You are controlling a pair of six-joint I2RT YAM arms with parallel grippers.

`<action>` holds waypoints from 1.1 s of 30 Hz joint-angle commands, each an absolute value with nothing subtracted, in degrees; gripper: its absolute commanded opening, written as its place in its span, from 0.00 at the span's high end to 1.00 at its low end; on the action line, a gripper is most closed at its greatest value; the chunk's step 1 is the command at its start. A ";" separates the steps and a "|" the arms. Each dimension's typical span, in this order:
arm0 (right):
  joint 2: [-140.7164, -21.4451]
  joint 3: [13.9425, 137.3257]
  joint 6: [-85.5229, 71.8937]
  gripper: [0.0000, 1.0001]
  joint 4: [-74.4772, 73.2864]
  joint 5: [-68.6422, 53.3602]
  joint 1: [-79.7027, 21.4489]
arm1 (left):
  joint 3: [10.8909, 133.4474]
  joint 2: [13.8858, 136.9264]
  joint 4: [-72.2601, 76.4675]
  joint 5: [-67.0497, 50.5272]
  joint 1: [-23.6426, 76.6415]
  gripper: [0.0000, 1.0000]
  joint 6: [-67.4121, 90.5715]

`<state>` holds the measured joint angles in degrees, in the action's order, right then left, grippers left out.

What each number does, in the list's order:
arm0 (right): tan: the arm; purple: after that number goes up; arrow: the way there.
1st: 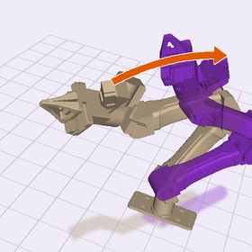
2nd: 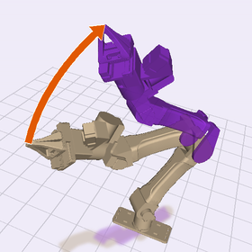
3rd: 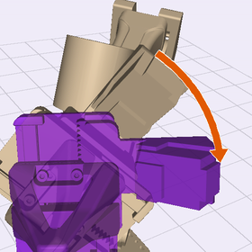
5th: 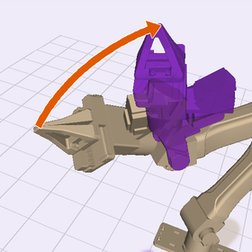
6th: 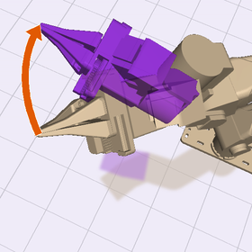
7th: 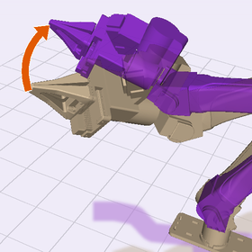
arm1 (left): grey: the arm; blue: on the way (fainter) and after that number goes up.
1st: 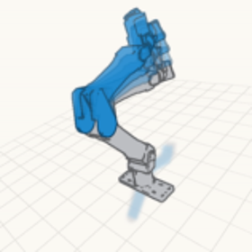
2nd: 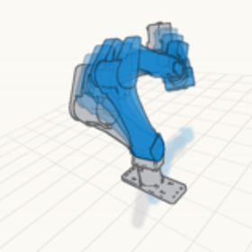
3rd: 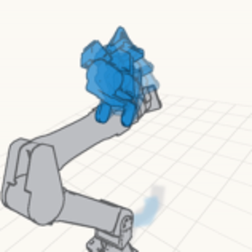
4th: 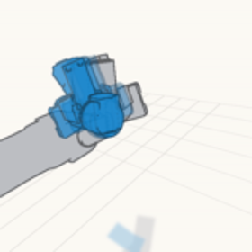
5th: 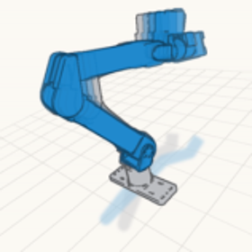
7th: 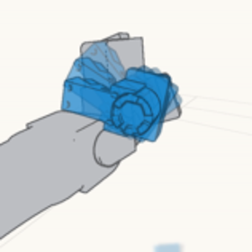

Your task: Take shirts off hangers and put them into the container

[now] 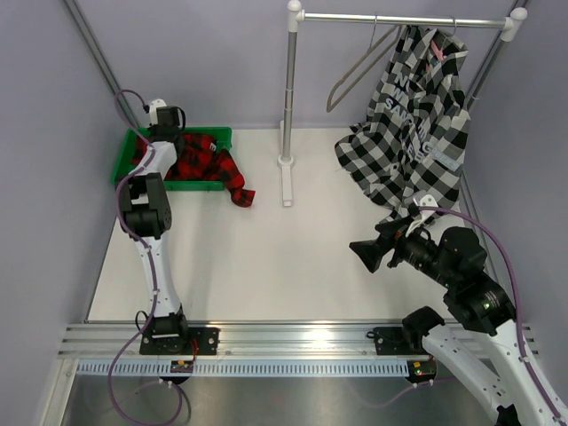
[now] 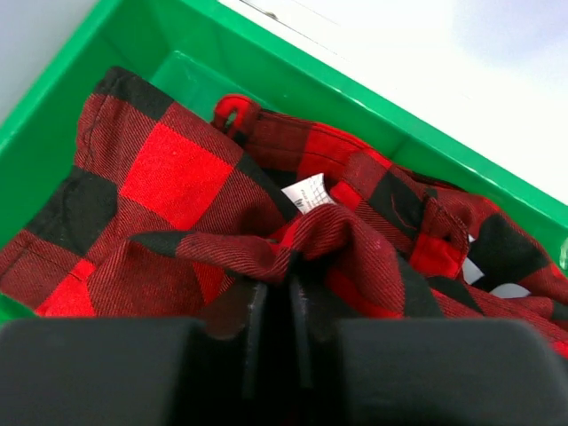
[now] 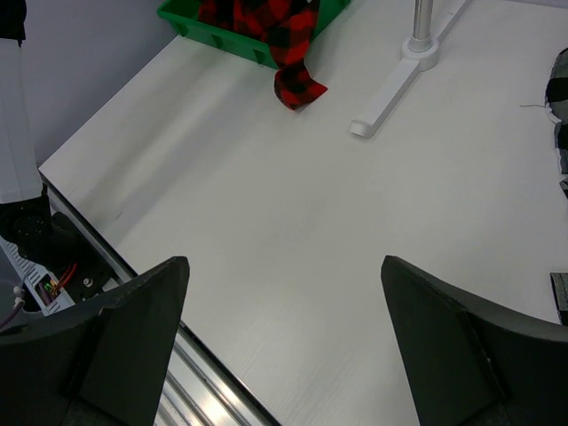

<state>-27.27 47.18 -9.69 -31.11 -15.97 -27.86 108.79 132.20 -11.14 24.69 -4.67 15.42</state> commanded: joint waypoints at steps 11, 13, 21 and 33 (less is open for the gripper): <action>-25.23 47.20 -9.05 0.01 -29.45 -16.26 -28.04 | 111.09 126.13 -13.36 17.23 -6.06 0.31 14.94; -24.70 47.11 -9.32 0.01 -29.36 -16.52 -28.04 | 110.92 122.79 -13.27 16.79 -6.06 0.27 15.03; -21.80 46.85 -9.75 0.00 -29.09 -17.05 -28.04 | 105.84 111.98 -13.89 15.29 -4.84 0.09 14.33; -19.25 46.49 -10.46 0.01 -28.48 -17.49 -28.04 | 80.44 93.18 -13.19 20.74 8.24 0.01 28.19</action>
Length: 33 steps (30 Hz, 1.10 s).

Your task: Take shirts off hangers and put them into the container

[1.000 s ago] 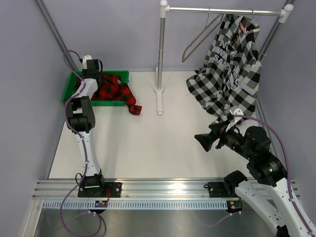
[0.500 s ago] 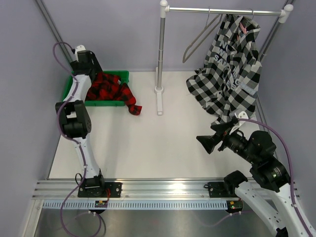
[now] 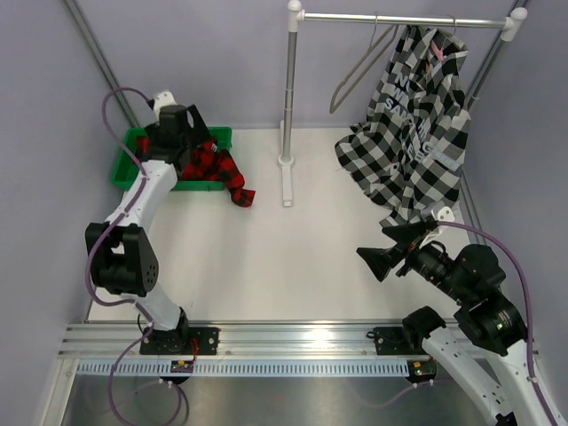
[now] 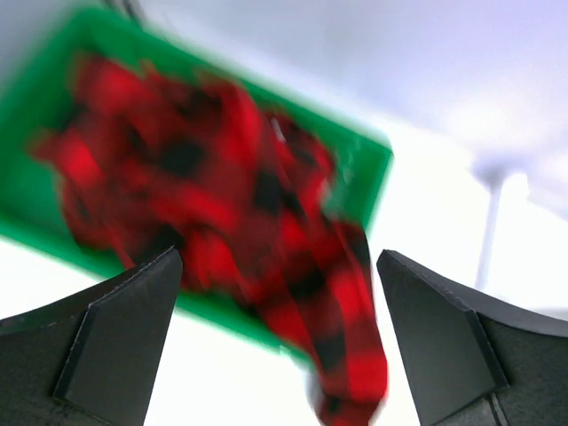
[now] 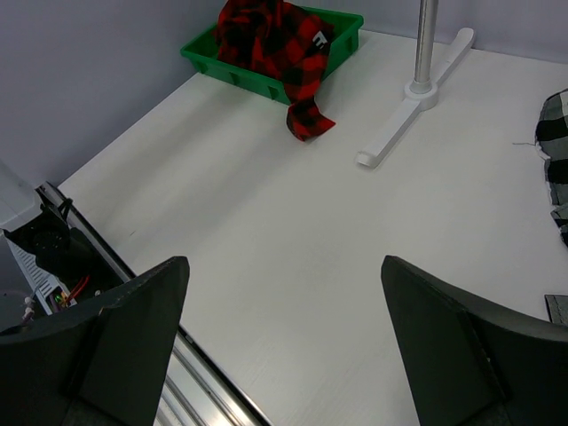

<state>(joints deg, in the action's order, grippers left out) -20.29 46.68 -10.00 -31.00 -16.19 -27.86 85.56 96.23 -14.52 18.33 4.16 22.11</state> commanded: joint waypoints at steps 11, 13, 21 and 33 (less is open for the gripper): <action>-18.19 46.32 -10.64 0.00 -28.48 -17.14 -28.04 | 68.73 97.37 -12.04 26.54 21.53 0.01 35.33; -17.84 46.23 -10.72 0.01 -28.56 -17.14 -28.04 | 69.26 99.57 -12.39 26.28 21.71 0.02 36.21; -17.84 46.23 -10.63 0.00 -28.56 -17.05 -28.04 | 73.47 105.73 -14.33 25.66 22.15 0.22 36.12; -17.93 46.32 -10.46 0.01 -28.74 -16.70 -28.04 | 76.11 103.99 -16.52 28.38 22.24 1.00 33.05</action>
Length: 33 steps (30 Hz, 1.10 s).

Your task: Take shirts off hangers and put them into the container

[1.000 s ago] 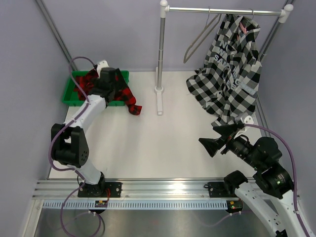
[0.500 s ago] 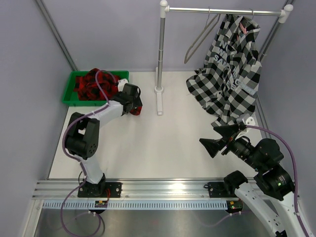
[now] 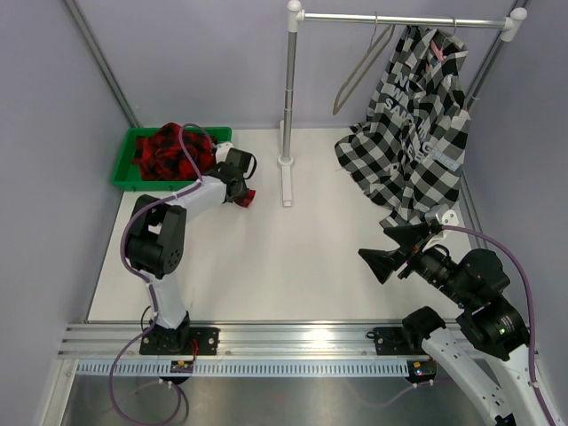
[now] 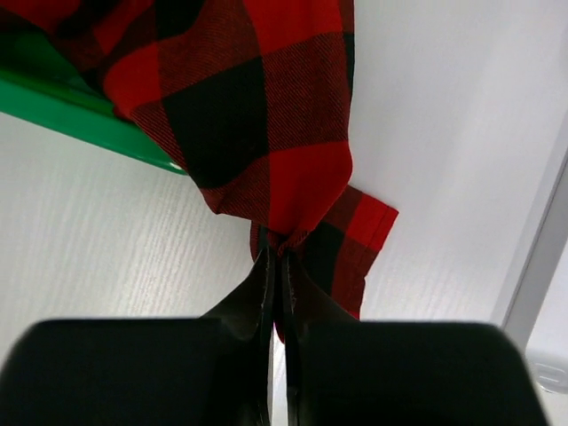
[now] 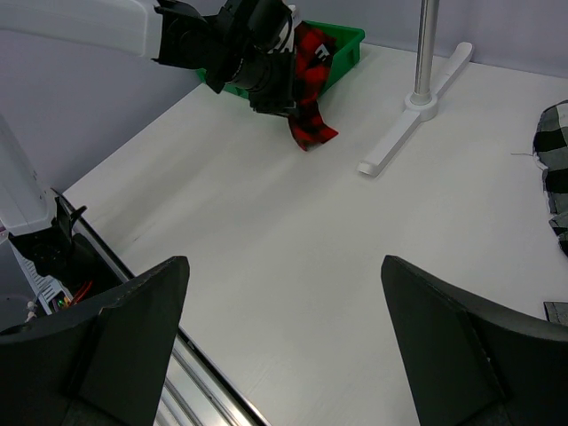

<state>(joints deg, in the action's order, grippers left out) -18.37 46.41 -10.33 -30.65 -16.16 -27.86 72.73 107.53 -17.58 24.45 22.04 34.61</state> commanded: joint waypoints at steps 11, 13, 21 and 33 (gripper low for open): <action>-18.19 46.32 -10.46 0.01 -29.18 -16.61 -28.04 | 87.70 99.92 -14.25 41.39 16.97 1.00 12.16; -18.28 46.32 -10.46 0.01 -29.09 -16.52 -28.04 | 90.51 101.24 -12.32 40.18 14.87 1.00 8.98; -20.30 46.41 -10.20 0.00 -29.53 -16.09 -28.04 | 100.63 114.93 -6.15 35.69 8.97 0.99 0.53; -23.38 46.76 -9.76 0.01 -30.15 -14.77 -28.04 | 108.54 130.07 -8.96 26.63 6.94 0.89 4.39</action>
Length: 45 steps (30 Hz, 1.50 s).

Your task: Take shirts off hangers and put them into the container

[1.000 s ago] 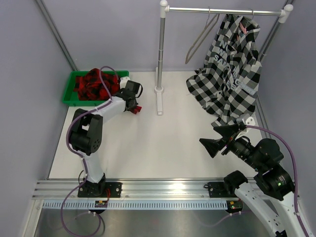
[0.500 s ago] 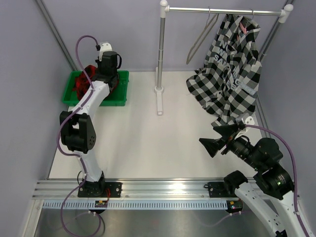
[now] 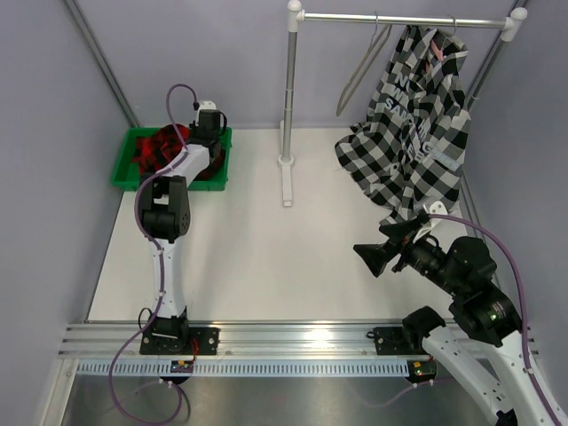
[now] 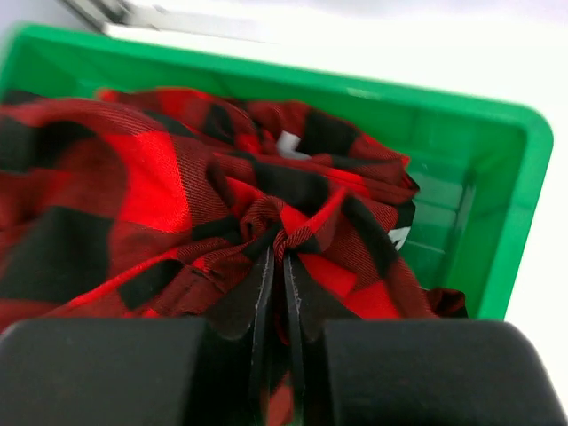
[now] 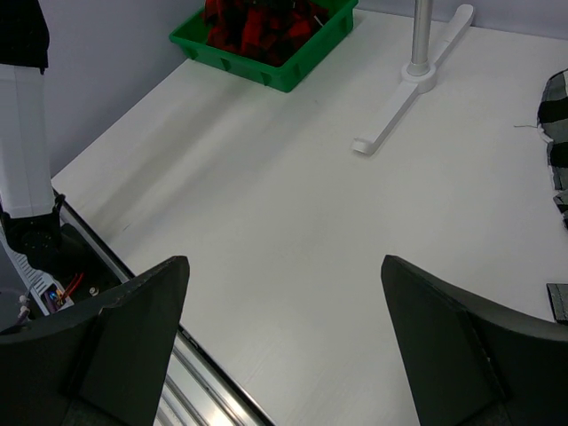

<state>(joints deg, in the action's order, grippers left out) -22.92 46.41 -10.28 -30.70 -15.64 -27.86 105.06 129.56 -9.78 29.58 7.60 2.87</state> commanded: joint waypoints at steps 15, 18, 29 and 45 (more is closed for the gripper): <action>-23.29 46.76 -9.84 0.00 -29.97 -14.85 -28.04 | 107.84 121.93 -12.66 20.66 4.57 0.33 5.71; -22.77 46.76 -10.02 0.01 -29.88 -15.03 -28.04 | 107.32 118.84 -12.75 19.25 4.57 0.26 6.76; -21.36 47.46 -9.85 0.00 -30.23 -15.03 -28.04 | 104.33 108.47 -12.48 12.31 4.57 0.11 10.63; -16.70 49.83 -10.81 0.01 -35.68 -12.83 -28.04 | 88.76 100.09 -9.40 7.82 6.59 0.26 16.26</action>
<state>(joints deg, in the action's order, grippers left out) -17.82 47.09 -10.33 -33.93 -14.02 -27.86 88.23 98.80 -11.94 10.39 5.56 14.11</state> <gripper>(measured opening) 0.993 0.800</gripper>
